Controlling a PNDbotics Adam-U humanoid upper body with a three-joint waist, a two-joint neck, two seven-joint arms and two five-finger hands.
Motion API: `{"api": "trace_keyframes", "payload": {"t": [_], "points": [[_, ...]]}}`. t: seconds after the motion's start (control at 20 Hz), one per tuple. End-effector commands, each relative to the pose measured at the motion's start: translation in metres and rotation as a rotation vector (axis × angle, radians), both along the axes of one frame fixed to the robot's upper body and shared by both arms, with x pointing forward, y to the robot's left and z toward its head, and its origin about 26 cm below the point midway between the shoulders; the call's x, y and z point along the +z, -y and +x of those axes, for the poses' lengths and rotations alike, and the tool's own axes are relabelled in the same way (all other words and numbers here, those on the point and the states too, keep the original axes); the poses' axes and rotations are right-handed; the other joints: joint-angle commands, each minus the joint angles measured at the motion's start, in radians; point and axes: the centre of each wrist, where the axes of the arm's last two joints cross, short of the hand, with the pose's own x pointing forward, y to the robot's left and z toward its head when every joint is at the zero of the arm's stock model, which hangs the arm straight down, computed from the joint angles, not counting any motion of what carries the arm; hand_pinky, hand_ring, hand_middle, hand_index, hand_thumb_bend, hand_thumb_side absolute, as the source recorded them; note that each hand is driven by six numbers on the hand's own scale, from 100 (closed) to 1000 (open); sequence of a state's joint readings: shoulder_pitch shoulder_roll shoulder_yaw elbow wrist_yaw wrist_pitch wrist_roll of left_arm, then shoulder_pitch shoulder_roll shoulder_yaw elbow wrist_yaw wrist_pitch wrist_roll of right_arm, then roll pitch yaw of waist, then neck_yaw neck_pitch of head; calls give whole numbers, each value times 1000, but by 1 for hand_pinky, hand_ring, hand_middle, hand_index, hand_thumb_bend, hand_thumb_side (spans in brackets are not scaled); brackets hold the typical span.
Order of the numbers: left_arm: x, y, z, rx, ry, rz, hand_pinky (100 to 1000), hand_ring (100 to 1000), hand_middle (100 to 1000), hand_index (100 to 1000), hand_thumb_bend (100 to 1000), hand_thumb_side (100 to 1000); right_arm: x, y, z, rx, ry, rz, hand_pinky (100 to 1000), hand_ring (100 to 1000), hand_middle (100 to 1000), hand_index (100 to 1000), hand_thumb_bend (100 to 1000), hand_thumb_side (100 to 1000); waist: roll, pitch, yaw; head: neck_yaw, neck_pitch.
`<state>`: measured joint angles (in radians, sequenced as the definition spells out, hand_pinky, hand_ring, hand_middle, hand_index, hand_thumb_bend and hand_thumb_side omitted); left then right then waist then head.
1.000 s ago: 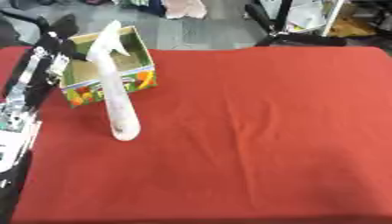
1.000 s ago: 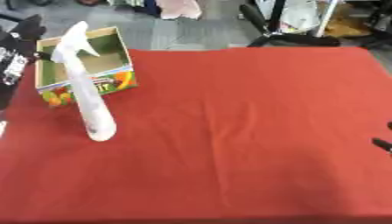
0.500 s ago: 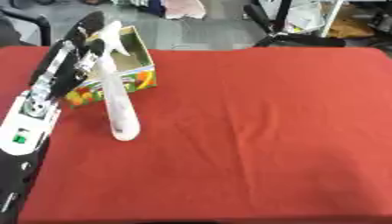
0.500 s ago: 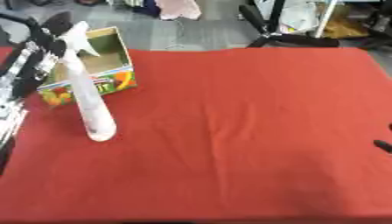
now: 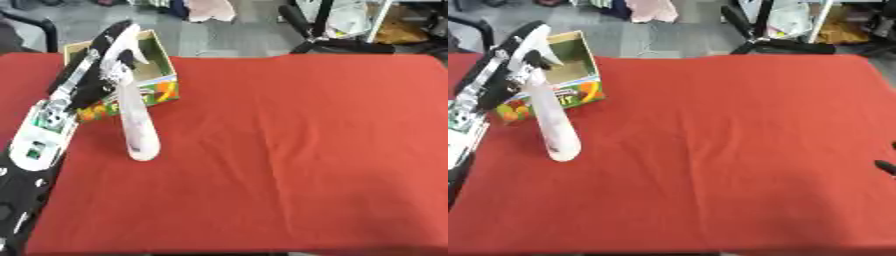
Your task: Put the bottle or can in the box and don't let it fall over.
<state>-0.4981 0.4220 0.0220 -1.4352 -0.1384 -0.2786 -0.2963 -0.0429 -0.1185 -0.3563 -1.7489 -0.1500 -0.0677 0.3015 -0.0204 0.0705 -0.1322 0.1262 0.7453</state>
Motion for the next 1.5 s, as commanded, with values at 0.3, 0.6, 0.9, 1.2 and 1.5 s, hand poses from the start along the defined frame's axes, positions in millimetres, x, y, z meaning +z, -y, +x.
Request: {"api": "trace_keyframes", "payload": {"t": [0.3,0.6,0.9,1.2,1.5], "points": [[17,-4,9,-26,-35,59,684,1000,1000,975,100,786,7,2,2,10,18,-13,798,1000,1000,868,100,695,0,-18,-5,5,-9],[24,-6,14,-38,-43,86,682,1000,1000,968,100,771,7,2,2,12,18,-12,798,1000,1000,868,100,695,0,-19,-7,7,-9],[29,-8,20,-39,-44,128,696,1000,1000,970,100,771,7,1,2,16,18,-10,799,1000,1000,868,100,694,0,-20,-10,10,-11],[24,-11,27,-47,-65,197,698,1000,1000,965,100,799,7,1,3,18,16,-9,798,1000,1000,868,100,700,0,-21,-11,11,-11],[16,-12,31,-64,-96,187,671,1000,1000,916,100,732,7,1,3,19,15,-6,798,1000,1000,868,100,703,0,-21,-12,12,-10]]}}
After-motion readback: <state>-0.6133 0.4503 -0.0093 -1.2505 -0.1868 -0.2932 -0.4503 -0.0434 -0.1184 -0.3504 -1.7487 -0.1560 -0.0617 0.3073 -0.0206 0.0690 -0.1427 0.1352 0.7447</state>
